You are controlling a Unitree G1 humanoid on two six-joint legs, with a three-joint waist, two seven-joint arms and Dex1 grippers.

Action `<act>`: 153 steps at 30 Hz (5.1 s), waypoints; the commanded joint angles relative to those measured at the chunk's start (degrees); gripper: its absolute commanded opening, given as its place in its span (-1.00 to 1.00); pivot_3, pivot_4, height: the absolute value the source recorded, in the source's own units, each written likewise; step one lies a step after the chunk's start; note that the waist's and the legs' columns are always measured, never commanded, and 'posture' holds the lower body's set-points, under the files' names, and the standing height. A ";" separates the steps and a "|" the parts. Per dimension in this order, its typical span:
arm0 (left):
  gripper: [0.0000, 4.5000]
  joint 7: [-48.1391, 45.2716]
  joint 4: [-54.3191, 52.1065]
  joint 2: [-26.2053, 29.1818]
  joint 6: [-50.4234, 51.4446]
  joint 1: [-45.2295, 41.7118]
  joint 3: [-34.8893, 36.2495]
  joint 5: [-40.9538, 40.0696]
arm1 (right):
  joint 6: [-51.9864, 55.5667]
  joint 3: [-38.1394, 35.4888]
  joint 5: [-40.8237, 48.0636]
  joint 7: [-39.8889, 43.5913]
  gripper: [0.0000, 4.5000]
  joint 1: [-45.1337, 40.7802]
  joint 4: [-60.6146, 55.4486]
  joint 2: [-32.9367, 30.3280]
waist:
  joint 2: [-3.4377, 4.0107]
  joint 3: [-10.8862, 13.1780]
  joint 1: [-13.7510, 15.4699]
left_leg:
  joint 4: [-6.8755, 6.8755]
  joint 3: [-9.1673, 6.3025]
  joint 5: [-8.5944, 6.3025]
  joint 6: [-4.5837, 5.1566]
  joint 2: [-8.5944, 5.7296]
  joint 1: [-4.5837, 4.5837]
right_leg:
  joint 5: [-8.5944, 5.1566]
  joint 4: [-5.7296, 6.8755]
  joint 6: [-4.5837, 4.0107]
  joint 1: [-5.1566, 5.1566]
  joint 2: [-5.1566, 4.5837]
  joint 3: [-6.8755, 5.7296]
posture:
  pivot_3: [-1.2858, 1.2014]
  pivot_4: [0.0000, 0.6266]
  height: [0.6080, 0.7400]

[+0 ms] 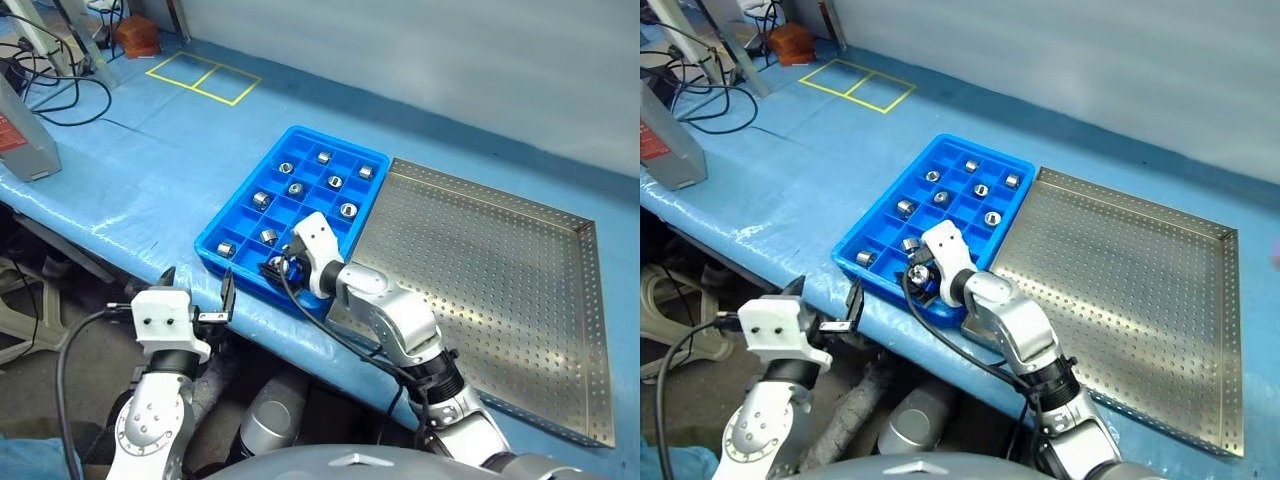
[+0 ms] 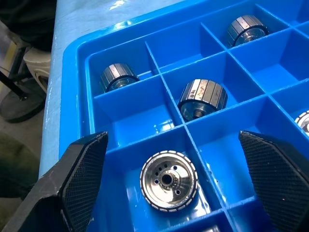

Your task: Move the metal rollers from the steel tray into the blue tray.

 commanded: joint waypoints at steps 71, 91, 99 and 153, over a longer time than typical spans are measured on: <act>1.00 -12.02 7.07 9.17 3.99 -12.16 -7.04 -6.00 | 4.87 -8.38 3.38 -7.06 0.98 12.71 -17.92 -8.38 | 0.46 -0.19 -22.70 | 0.32 -0.62 0.03 0.04 0.18 0.88 | -0.24 0.13 -0.43 1.11 -0.05 -0.03 | 0.24 -0.52 1.00; 1.00 -12.44 7.48 9.29 4.27 -12.89 -7.55 -6.19 | 5.03 -8.05 3.89 -7.19 0.98 12.78 -18.58 -8.70 | 0.46 -0.19 -23.98 | 0.31 -0.59 0.04 0.06 0.18 0.89 | -0.22 0.13 -0.40 1.11 -0.05 0.03 | 0.23 -0.52 1.00; 1.00 -12.55 7.42 9.28 4.75 -13.15 -7.83 -6.35 | 5.23 -8.56 3.96 -7.53 0.98 12.95 -18.73 -8.75 | 0.46 -0.19 -23.98 | 0.30 -0.58 0.04 0.06 0.19 0.90 | -0.22 0.13 -0.40 1.11 -0.05 0.05 | 0.23 -0.52 1.00; 1.00 -10.44 7.24 8.10 4.60 -14.06 -8.12 -5.44 | -16.49 -10.80 -3.55 -11.10 -0.24 -1.10 13.25 2.64 | 0.47 -0.18 -23.95 | 0.14 -0.07 0.11 0.18 0.16 1.03 | -0.02 0.16 -0.08 0.96 -0.02 0.70 | 0.30 -0.52 1.00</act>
